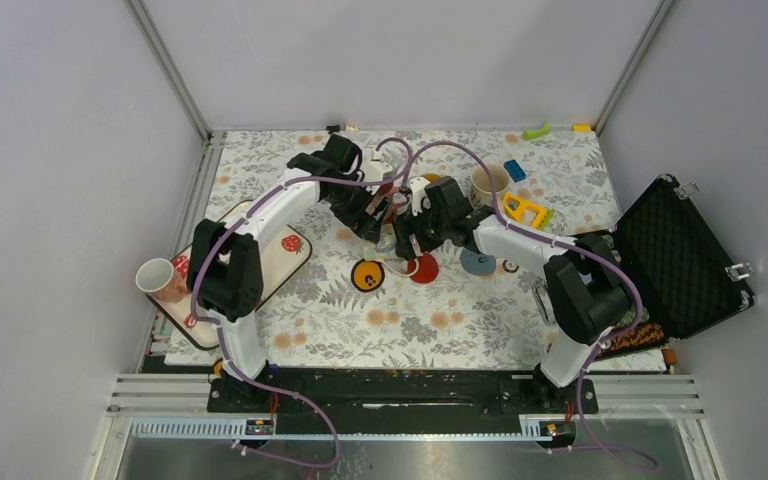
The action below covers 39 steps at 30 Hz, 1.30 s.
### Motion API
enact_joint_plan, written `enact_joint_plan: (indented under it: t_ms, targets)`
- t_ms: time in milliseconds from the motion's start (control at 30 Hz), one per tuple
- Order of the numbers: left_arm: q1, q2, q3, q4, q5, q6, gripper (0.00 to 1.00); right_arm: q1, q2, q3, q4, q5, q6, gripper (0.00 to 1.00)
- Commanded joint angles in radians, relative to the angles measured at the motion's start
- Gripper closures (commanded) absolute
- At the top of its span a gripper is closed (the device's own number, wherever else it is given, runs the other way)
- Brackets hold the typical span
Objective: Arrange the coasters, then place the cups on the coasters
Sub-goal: Pick up the cup at the center of the board.
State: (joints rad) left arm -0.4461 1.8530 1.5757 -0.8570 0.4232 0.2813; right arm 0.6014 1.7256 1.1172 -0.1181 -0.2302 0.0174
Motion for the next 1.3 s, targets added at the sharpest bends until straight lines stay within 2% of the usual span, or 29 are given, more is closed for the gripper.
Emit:
enact_joint_plan:
  t_ms: [0, 233, 400, 500, 600, 633, 867, 1067, 1267]
  targets:
    - [-0.004, 0.023, 0.028, 0.048, 0.059, 0.017, 0.15, 0.003, 0.020, 0.042, 0.052, -0.128, 0.016, 0.15]
    - [-0.004, 0.075, -0.003, 0.061, 0.057, 0.024, 0.16, 0.003, 0.062, 0.069, 0.103, -0.231, 0.061, 0.24]
    - [-0.004, 0.089, -0.026, 0.073, 0.059, 0.035, 0.17, 0.003, 0.080, 0.080, 0.174, -0.274, 0.099, 0.37]
    - [-0.005, 0.098, -0.037, 0.076, 0.064, 0.039, 0.17, 0.002, 0.089, 0.082, 0.220, -0.308, 0.123, 0.58]
    - [-0.006, 0.094, -0.048, 0.076, 0.065, 0.046, 0.17, 0.003, 0.090, 0.088, 0.258, -0.352, 0.148, 0.98]
    - [-0.006, 0.086, -0.055, 0.076, 0.063, 0.049, 0.17, 0.003, 0.091, 0.095, 0.260, -0.362, 0.154, 1.00]
    - [0.036, -0.066, -0.092, 0.067, 0.055, 0.054, 0.13, 0.004, 0.052, 0.185, 0.155, -0.400, 0.138, 1.00]
    - [0.157, -0.290, -0.125, 0.017, 0.085, 0.067, 0.09, 0.049, -0.031, 0.234, -0.015, -0.376, 0.032, 1.00]
    - [0.288, -0.537, -0.249, -0.005, 0.084, 0.078, 0.05, 0.159, -0.121, 0.265, -0.193, -0.295, -0.127, 1.00]
